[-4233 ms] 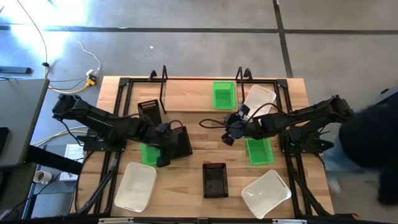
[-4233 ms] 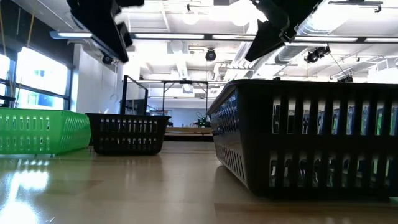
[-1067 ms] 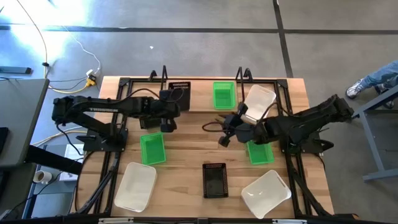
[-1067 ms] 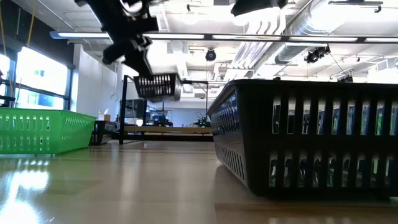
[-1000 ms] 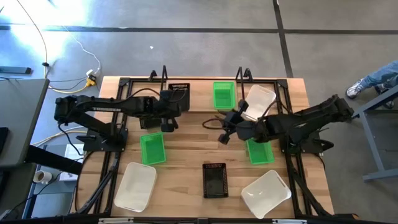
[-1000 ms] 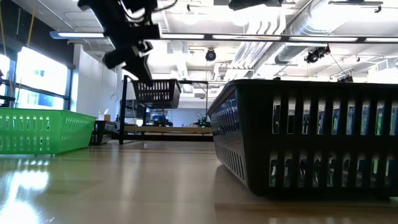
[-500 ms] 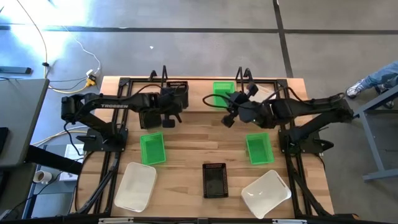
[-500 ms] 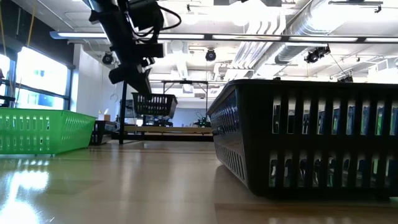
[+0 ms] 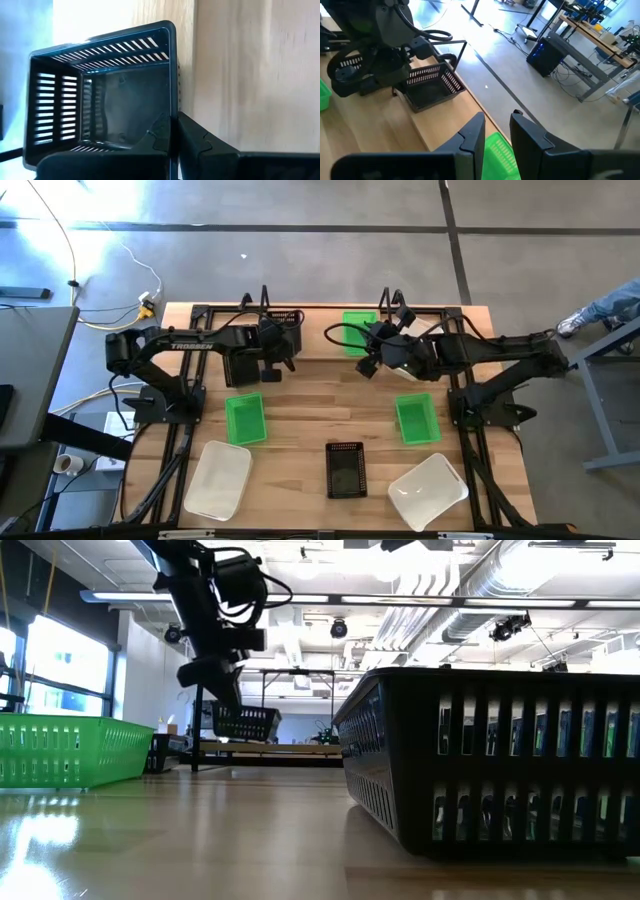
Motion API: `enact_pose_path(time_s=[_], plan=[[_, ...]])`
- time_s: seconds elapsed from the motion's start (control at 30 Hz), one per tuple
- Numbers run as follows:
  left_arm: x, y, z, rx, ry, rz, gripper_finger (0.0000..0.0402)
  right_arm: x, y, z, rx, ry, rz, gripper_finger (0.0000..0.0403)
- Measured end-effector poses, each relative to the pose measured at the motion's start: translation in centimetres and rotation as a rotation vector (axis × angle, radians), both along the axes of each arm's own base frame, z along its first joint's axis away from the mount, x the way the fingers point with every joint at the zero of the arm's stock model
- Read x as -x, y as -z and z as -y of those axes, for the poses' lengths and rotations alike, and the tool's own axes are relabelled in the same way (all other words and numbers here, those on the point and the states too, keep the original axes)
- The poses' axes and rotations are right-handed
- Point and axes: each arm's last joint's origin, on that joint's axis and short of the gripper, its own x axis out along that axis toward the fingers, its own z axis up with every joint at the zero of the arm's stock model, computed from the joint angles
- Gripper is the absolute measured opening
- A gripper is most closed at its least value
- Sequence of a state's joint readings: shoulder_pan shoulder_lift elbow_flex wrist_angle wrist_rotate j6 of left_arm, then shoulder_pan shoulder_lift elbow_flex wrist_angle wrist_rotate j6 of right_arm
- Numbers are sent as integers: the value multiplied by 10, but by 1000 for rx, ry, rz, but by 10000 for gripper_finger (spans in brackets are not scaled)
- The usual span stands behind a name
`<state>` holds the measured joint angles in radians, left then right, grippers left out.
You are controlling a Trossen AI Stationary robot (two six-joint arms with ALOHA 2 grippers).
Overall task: Stack baskets on shelf by color
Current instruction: Put the middle black basket on the shelf, then put the bottom right white basket on the shelf
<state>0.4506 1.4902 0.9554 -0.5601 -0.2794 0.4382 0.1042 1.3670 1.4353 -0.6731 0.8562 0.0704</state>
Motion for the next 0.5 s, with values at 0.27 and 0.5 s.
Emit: enact_pose_path(time_s=[0.27,0.5], plan=[[0,0,-1,-27,-4,-11,31,0,0,0,-6,-7,-1,79],[0,0,-1,-26,-4,-11,56,-1,0,0,-22,-29,-2,79]])
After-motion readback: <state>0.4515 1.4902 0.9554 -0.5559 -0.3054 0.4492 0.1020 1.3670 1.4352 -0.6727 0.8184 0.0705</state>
